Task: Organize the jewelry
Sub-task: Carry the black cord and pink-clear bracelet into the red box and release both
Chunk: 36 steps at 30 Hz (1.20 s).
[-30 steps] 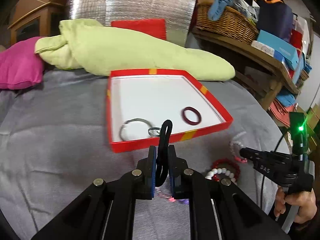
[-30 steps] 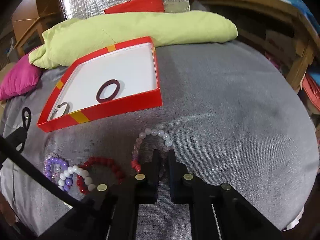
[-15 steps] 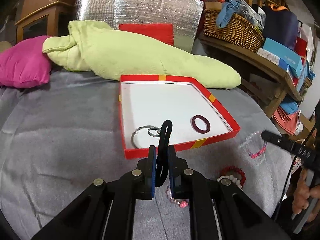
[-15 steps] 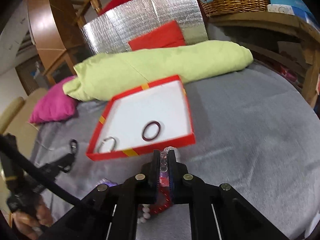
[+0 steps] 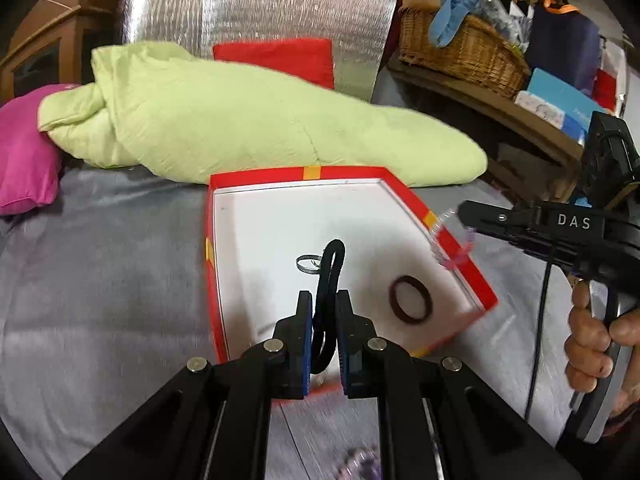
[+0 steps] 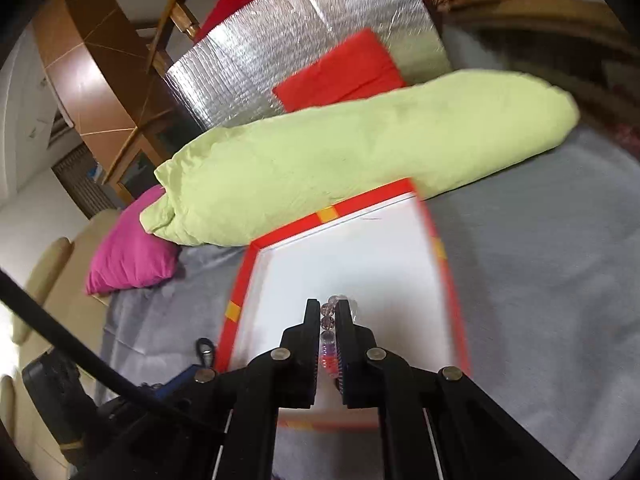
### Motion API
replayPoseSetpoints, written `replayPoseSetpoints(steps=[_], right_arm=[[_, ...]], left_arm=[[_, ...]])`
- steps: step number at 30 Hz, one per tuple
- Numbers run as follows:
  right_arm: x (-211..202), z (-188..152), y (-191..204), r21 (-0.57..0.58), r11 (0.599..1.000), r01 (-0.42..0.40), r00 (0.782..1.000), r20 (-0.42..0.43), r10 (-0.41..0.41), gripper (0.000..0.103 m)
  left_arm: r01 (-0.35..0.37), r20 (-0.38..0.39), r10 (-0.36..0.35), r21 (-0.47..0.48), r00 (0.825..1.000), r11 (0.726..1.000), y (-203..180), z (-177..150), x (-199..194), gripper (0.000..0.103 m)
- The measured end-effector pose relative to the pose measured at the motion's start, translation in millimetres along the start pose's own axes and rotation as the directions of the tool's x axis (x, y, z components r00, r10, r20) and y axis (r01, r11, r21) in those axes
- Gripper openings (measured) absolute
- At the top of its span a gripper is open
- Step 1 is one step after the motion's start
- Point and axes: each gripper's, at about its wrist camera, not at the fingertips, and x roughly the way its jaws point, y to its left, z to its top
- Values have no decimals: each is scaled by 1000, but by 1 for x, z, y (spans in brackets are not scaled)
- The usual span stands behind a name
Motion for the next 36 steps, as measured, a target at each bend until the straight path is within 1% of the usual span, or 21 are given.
replayPoseSetpoints(steps=[2,5,7,13,16,23,24,26,28,30,33,36], right_arm=[[17,4,2,7,1000,-27,999,-20,27,8],[43,5,4,25,998,-65,995,-69,67,9],[58,5,1,53,994,-93,990,-98,98,9],[75,2,-6,93,992,-88,987,-127,100,9],[78,3,-7,88,993,-78,988,-129,89,9],[78,7,-17,103,993,-53,991,-116,65,9],[77,8,-19,106,993,-47,992,-112,59,12],[74,9,-23,115,993,-27,994,-100,38,12],[72,11,-28,120,993,-7,996,-92,18,12],[67,13,-31,126,992,4,997,-83,6,12],[60,15,-34,124,992,9,997,-72,0,12],[52,14,-34,110,994,24,997,-79,-16,12]], left_arm=[[-9,-12,9,-3,1000,1000,5,8,12,12],[9,-42,-10,-26,999,1000,11,13,28,12],[17,-60,-18,-25,998,1000,12,15,36,12],[11,-90,-14,-27,996,1000,16,18,52,12],[3,-106,-5,-17,994,1000,14,16,60,12],[18,-111,-16,13,994,1000,2,14,67,12],[16,-110,-13,21,994,1000,0,13,68,13],[11,-116,-8,31,993,999,-2,13,70,19],[6,-112,-2,36,994,999,-4,11,70,32],[3,-100,1,37,995,999,-5,11,66,39],[-2,-80,5,34,997,999,-3,12,59,41],[-16,-60,17,17,998,1000,4,12,50,51]])
